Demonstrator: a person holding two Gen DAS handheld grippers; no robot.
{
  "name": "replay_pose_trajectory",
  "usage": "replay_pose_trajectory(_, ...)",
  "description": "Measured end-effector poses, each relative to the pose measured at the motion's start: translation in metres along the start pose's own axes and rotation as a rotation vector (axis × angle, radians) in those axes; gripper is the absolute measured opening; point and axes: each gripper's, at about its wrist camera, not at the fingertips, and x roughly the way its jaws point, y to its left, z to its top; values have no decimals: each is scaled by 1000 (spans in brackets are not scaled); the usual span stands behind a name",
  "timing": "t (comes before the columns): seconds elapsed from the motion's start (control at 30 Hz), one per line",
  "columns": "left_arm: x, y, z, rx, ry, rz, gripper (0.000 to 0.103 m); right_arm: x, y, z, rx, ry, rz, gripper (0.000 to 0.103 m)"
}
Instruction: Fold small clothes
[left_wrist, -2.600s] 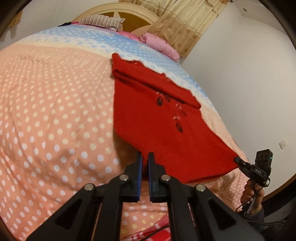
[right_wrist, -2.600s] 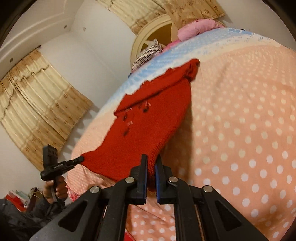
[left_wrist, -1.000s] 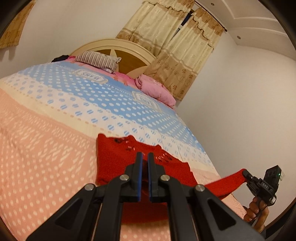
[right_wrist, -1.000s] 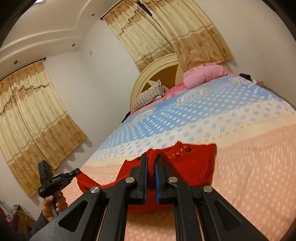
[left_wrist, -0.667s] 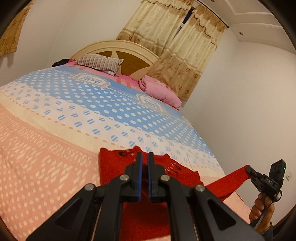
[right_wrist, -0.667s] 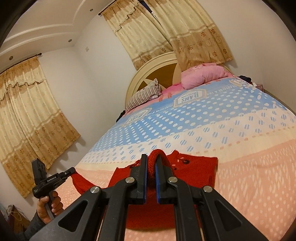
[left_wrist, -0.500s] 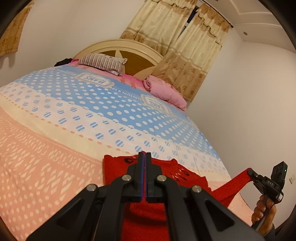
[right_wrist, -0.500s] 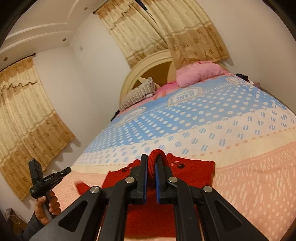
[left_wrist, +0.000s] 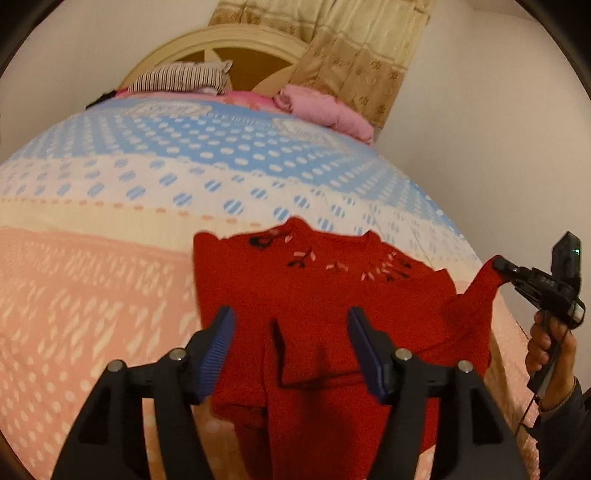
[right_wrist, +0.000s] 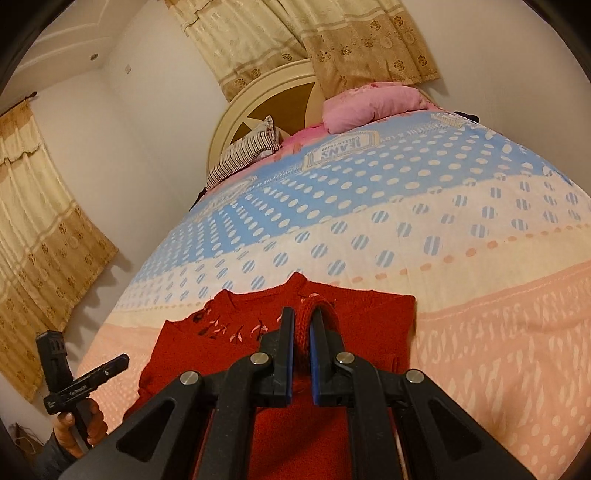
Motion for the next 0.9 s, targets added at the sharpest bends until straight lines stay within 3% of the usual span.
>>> replay_pose_trajectory(0.1, 8, -1, -2, -27, 33, -22, 64, -2, 3, -4, -6, 4, 4, 6)
replay_pose_trajectory(0.17, 14, -8, -5, 1, 55, -17, 54, -4, 5, -5, -19, 3, 0, 6)
replay_pose_trajectory(0.23, 21, -15, -11, 37, 87, -3, 26, -6, 6, -7, -26, 4, -3, 6)
replay_pose_trajectory(0.3, 24, -15, -16, 51, 105, 4, 8, -7, 4, -10, -20, 7, -3, 6)
replay_pose_trajectory(0.5, -1, -10, -12, 13, 37, -43, 7, -17, -1, -14, -10, -3, -5, 6)
replay_pose_trajectory(0.73, -33, -4, 21, -52, -86, -87, 7, -29, 4, 0, -10, -44, 5, 6)
replay_pose_trajectory(0.9, -21, 3, 48, -73, -111, -50, 7, -14, 10, 22, -13, -49, 6, 6)
